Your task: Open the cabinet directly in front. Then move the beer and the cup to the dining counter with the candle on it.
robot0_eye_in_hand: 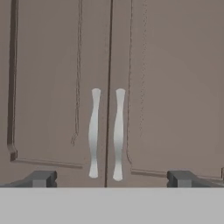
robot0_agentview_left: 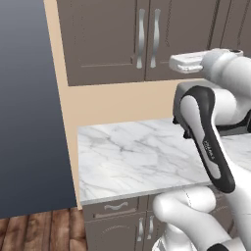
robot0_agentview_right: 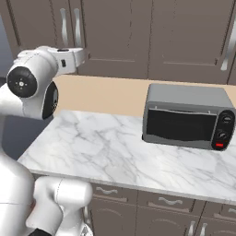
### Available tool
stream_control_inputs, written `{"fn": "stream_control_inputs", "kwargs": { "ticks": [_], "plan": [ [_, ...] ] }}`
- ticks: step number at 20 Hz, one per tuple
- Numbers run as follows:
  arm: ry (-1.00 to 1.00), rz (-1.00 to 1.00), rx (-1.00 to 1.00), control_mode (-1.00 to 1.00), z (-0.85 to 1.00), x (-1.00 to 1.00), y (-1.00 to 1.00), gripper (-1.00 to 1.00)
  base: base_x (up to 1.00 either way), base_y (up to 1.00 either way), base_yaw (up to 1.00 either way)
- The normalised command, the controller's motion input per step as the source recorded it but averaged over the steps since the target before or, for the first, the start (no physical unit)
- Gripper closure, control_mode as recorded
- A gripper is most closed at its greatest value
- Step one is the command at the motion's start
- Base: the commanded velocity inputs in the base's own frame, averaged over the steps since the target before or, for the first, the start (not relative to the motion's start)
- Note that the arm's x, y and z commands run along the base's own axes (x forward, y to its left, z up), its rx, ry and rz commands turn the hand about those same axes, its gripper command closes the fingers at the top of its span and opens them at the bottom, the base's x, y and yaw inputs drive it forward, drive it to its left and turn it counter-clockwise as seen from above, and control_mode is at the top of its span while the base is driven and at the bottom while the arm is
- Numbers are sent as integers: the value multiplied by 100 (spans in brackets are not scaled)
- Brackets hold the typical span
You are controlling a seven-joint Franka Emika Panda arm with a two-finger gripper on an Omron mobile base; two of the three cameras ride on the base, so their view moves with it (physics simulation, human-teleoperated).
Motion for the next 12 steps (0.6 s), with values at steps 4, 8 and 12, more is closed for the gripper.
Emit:
{"fn": "stream_control_inputs", "kwargs": {
  "ticks": [4, 8, 12],
  "plan": [
    [0, -1, 0, -100, 0, 25, 2, -100, 0, 0, 0],
    [0, -3, 0, -100, 0, 35, 0, -100, 0, 0, 0],
    [0, -3, 0, -100, 0, 48, 0, -100, 0, 0, 0]
  ]
}}
